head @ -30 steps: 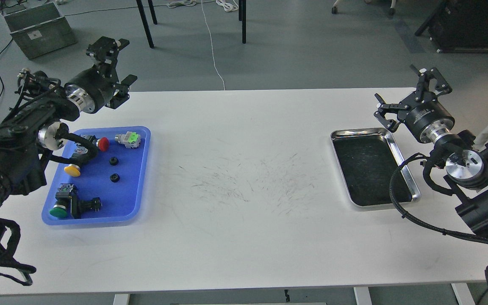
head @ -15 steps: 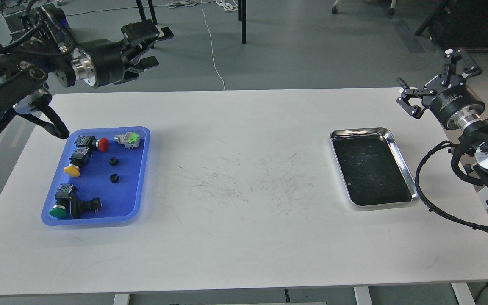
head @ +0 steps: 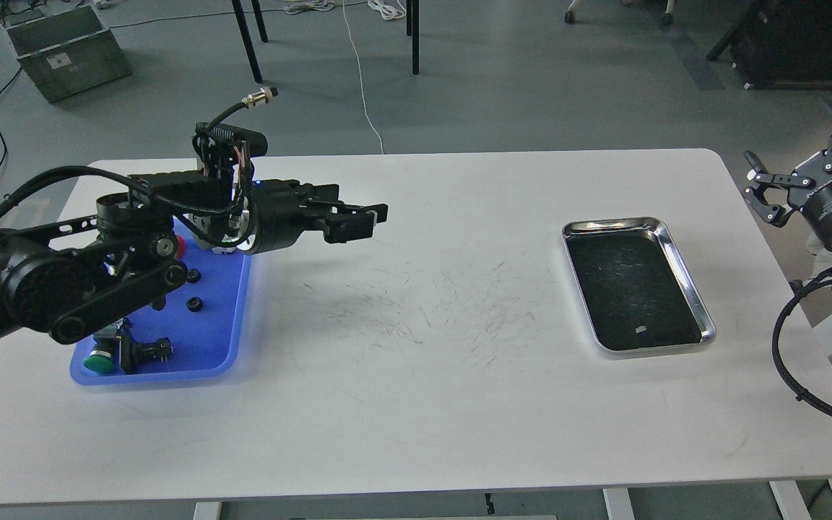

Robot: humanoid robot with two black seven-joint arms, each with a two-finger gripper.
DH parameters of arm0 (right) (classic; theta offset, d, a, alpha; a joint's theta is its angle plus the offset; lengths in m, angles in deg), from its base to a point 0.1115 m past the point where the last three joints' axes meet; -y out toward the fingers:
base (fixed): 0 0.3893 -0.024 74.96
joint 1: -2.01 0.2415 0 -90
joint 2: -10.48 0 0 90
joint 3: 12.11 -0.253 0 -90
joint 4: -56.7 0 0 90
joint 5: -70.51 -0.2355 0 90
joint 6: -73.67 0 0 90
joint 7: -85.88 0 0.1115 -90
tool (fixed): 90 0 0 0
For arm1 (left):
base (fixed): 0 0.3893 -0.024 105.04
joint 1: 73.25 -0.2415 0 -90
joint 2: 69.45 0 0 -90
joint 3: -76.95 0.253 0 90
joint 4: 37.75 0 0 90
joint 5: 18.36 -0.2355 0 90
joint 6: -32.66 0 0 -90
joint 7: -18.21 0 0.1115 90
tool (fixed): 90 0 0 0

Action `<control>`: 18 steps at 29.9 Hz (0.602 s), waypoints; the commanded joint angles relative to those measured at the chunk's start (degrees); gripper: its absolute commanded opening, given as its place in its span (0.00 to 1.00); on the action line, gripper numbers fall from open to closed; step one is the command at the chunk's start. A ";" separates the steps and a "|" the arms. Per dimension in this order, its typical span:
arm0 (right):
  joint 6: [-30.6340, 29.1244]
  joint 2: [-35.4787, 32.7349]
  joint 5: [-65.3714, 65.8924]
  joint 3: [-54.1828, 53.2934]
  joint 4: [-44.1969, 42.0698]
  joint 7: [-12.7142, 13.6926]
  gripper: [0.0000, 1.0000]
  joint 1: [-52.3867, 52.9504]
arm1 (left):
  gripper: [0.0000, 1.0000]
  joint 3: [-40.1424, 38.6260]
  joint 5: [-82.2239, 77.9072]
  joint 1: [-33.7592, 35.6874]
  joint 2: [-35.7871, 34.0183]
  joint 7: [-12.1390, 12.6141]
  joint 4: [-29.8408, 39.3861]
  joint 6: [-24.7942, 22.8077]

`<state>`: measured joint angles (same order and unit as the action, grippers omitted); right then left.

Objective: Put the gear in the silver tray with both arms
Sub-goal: 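Raise the left gripper and swing it over the blue tray, then lower the left gripper and grasp a small black gear in the blue tray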

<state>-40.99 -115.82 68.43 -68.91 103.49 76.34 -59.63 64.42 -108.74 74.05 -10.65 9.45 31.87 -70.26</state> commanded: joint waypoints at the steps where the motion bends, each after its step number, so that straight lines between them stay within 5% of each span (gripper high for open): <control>1: -1.01 1.40 -0.47 -0.15 -0.91 -0.83 0.98 -2.34 | 0.98 1.36 -3.57 -0.61 1.48 2.43 -0.54 0.44; 18: -0.92 2.55 -0.47 -0.24 -3.19 -2.50 0.98 -3.48 | 0.98 7.08 -10.17 -1.75 -0.26 11.57 -2.30 0.62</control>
<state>-41.97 -113.27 67.89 -69.23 100.49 73.80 -63.00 71.54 -118.82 72.62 -8.79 20.09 29.88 -69.46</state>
